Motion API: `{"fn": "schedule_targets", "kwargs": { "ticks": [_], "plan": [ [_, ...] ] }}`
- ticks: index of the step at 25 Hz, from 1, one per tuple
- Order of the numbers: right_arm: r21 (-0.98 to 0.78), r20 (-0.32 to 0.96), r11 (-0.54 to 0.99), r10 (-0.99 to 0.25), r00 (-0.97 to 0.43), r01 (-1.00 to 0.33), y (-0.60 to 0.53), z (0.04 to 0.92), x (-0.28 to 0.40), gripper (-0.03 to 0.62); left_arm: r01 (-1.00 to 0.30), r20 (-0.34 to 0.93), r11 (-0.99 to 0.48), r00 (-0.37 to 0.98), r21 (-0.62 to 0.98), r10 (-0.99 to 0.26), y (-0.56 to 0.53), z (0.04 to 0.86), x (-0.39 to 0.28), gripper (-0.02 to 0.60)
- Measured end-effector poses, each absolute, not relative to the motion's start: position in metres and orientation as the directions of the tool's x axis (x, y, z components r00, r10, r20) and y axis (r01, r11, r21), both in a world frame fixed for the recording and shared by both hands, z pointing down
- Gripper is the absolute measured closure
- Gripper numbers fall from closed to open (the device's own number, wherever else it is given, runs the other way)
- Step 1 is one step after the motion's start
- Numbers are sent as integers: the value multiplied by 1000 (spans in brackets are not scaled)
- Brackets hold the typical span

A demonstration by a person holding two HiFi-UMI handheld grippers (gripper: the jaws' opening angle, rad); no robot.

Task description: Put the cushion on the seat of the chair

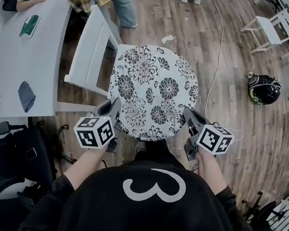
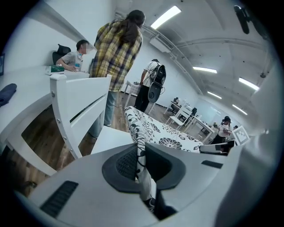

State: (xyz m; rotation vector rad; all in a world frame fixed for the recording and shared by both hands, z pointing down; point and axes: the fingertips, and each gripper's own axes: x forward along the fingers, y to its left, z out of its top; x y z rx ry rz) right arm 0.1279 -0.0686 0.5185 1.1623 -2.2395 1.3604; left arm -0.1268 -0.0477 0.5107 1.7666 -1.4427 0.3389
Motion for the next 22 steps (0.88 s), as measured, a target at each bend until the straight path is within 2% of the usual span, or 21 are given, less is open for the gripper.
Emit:
{"fn": "schedule_targets", "kwargs": {
  "ticks": [4, 7, 16, 22],
  "plan": [
    [-551, 592, 176, -607, -530, -816, -23, 479, 133, 579, -882, 585, -154, 418, 446, -695, -30, 491, -118, 555],
    [-521, 620, 155, -606, -498, -839, -18, 475, 126, 579, -869, 584, -158, 440, 469, -682, -30, 495, -123, 555],
    [-532, 657, 166, -538, -528, -830, -61, 509, 119, 579, -907, 631, -69, 342, 416, -696, -62, 527, -131, 555],
    [-577, 656, 202, -463, -596, -792, -45, 457, 132, 579, -958, 681, -3, 208, 288, -702, -38, 448, -118, 555]
  ]
}}
